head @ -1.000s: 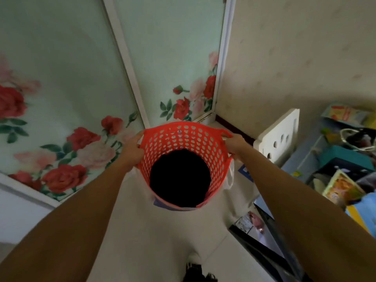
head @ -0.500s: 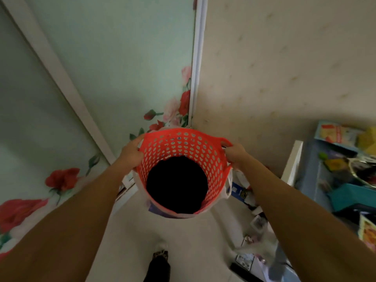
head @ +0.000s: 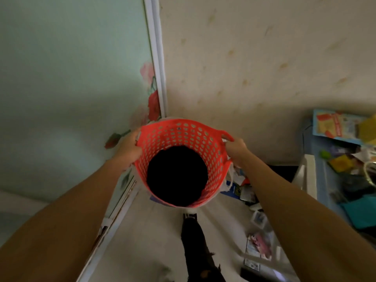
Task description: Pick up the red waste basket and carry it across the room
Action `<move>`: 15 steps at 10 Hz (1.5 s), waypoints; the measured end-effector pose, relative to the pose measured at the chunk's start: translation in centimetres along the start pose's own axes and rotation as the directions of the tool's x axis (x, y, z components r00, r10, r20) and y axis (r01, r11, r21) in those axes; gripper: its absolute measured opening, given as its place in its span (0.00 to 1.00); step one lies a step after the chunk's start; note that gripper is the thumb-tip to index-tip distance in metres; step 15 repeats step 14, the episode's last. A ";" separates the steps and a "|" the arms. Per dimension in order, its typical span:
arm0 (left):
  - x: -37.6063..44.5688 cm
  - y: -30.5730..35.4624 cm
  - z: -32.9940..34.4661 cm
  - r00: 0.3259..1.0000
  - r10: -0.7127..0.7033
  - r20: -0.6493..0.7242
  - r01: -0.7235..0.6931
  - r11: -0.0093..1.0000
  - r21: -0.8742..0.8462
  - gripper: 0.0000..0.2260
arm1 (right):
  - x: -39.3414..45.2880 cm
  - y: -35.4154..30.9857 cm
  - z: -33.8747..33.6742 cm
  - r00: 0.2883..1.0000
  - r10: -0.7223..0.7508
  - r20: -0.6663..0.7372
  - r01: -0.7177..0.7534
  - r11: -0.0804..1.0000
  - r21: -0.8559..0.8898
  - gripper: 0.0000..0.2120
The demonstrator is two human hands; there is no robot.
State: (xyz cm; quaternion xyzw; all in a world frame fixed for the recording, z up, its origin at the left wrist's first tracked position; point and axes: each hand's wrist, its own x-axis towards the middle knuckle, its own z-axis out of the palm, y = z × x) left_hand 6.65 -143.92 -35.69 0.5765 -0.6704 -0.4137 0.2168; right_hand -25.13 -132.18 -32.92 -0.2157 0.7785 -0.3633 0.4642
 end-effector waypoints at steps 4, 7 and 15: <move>24.9 -8.7 12.4 0.988 0.031 0.150 -0.024 0.998 -0.051 0.30 | 27.1 0.0 4.0 0.992 0.120 -0.026 -0.121 0.992 -0.027 0.17; 40.7 -24.6 26.5 0.974 -0.041 0.224 0.054 0.997 -0.052 0.30 | 48.0 11.2 11.1 0.994 0.110 0.014 -0.111 0.989 0.099 0.19; 50.4 -34.9 36.8 0.913 -0.315 0.261 0.301 0.949 0.093 0.26 | 63.0 23.8 16.6 0.983 0.166 -0.078 -0.169 0.985 -0.034 0.26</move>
